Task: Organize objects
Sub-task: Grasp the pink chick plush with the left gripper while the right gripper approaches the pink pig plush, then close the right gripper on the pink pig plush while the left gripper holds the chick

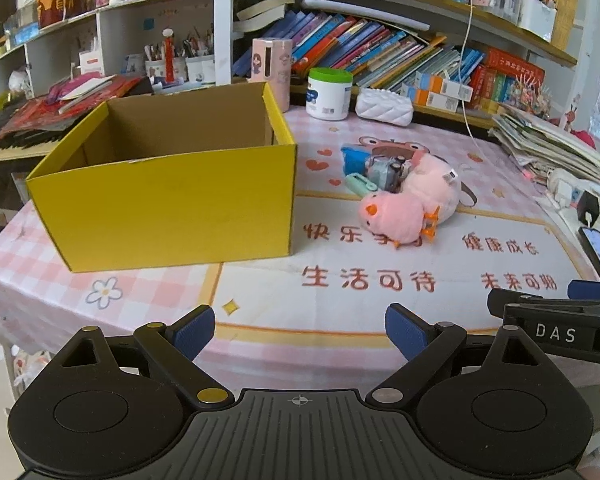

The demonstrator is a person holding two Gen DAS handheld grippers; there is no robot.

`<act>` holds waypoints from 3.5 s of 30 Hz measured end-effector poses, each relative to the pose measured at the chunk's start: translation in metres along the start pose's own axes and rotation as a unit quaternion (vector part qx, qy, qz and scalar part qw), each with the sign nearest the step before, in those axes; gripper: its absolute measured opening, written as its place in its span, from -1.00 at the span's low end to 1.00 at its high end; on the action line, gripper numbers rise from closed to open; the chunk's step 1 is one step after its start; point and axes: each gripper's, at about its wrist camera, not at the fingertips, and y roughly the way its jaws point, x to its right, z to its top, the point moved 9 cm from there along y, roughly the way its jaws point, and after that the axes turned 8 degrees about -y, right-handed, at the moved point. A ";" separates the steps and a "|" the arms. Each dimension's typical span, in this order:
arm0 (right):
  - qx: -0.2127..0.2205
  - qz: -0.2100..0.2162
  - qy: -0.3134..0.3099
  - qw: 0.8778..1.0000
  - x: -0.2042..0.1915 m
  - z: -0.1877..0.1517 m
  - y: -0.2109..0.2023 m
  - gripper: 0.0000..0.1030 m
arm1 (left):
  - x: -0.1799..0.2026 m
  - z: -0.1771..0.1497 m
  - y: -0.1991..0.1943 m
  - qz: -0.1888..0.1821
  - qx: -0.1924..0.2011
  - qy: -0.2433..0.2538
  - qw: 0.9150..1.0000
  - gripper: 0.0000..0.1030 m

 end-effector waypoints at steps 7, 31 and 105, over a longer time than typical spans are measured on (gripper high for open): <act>-0.001 0.009 -0.012 1.000 0.018 0.019 0.022 0.75 | 0.021 0.012 0.021 0.003 -0.001 -0.004 1.000 0.82; 0.012 0.070 -0.026 0.997 0.071 0.062 0.086 0.73 | 0.075 0.035 0.067 0.049 0.003 -0.026 0.998 0.79; 0.022 0.118 0.030 0.992 0.049 0.081 0.079 0.13 | 0.037 0.041 0.032 -0.012 0.035 -0.083 0.996 0.27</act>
